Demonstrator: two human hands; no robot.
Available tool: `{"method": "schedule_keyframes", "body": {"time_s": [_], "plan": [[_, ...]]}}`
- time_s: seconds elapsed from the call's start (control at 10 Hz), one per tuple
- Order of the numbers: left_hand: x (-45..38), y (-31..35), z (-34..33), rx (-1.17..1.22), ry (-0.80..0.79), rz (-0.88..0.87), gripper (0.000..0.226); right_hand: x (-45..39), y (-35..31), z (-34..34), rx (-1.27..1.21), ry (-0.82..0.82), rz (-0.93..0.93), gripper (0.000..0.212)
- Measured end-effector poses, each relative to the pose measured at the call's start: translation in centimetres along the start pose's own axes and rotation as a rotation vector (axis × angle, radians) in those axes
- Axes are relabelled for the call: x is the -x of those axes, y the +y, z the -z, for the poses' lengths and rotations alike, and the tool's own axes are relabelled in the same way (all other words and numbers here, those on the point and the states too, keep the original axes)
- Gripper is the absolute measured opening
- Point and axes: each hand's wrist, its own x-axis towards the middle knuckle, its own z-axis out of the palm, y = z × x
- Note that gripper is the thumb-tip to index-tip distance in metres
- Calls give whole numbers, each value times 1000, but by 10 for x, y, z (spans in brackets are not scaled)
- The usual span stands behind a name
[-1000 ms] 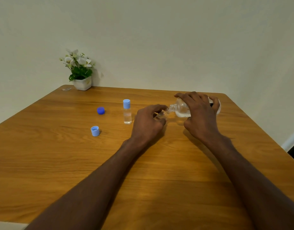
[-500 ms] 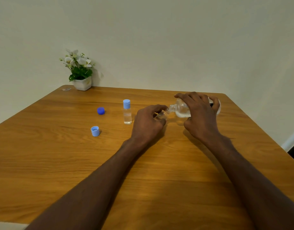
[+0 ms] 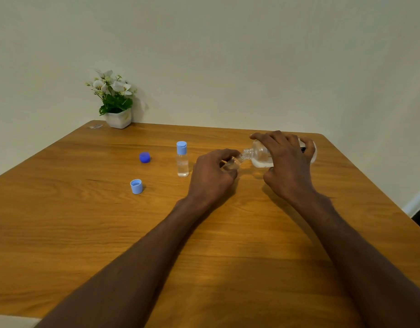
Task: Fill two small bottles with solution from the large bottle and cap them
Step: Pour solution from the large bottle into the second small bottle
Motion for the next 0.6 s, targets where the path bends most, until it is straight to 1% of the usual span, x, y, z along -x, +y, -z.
{"method": "schedule_keyframes", "body": {"time_s": [0.6], "plan": [[1, 2, 0, -4, 1, -2, 41, 0, 1, 1, 11, 0, 7, 93]]}}
